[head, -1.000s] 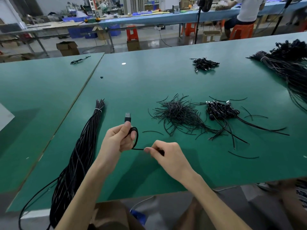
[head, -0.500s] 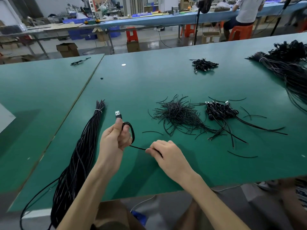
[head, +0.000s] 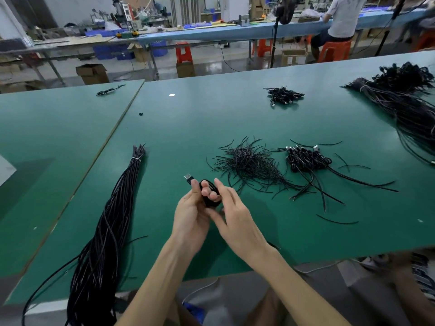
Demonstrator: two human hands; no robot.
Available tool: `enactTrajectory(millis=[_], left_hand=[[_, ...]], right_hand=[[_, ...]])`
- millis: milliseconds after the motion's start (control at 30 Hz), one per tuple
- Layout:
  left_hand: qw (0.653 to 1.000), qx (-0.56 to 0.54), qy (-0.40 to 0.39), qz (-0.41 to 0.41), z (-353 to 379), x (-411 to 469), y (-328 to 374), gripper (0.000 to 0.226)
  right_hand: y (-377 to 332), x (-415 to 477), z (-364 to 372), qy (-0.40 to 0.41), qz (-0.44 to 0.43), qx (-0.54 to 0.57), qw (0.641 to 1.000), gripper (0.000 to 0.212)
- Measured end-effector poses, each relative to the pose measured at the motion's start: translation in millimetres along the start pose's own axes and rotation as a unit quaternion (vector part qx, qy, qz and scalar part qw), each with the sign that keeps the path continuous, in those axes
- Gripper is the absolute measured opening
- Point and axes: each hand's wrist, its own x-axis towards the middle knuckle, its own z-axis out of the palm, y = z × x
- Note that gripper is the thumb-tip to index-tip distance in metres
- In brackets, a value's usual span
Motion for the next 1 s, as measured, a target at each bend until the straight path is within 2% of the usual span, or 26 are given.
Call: enactTrajectory(millis=[133, 267, 400, 500, 667, 800, 900, 1000], left_hand=[[1.0, 0.019, -0.002, -0.01, -3.7, -1.6, -2.0, 0.038], [0.998, 0.058, 0.011, -0.001, -6.1, -0.7, 0.9, 0.036], [0.997, 0.073, 0.017, 0.003, -3.7, -2.2, -0.2, 0.035], [0.992, 0.124, 0.028, 0.014, 1.5, -4.9, -1.2, 0.037], [0.969, 0.229, 0.063, 0.073, 15.8, -10.1, 1.2, 0.041], [0.922, 0.341, 0.064, 0.173, 24.0, -15.3, -1.0, 0.045], [0.903, 0.37, 0.079, 0.202, 30.6, -17.6, -7.8, 0.041], [0.9, 0.369, 0.089, 0.214, 27.2, -16.3, -11.4, 0.045]], right_hand=[[2.6, 1.5, 1.5, 0.019, 0.009, 0.027, 0.999, 0.056], [4.9, 2.1, 1.8, 0.043, -0.003, 0.035, 0.998, 0.044], [4.9, 1.1, 2.8, 0.052, 0.005, 0.039, 0.998, 0.048], [4.3, -0.1, 3.4, 0.066, 0.005, 0.03, 0.997, 0.05], [3.8, 0.6, 0.9, 0.085, 0.0, 0.055, 0.995, 0.049], [3.1, 0.0, 1.7, 0.102, -0.018, 0.064, 0.993, 0.05], [3.8, 0.1, 2.3, 0.106, -0.014, 0.075, 0.991, 0.053], [6.5, -0.4, 1.3, 0.129, -0.024, 0.053, 0.99, 0.051]])
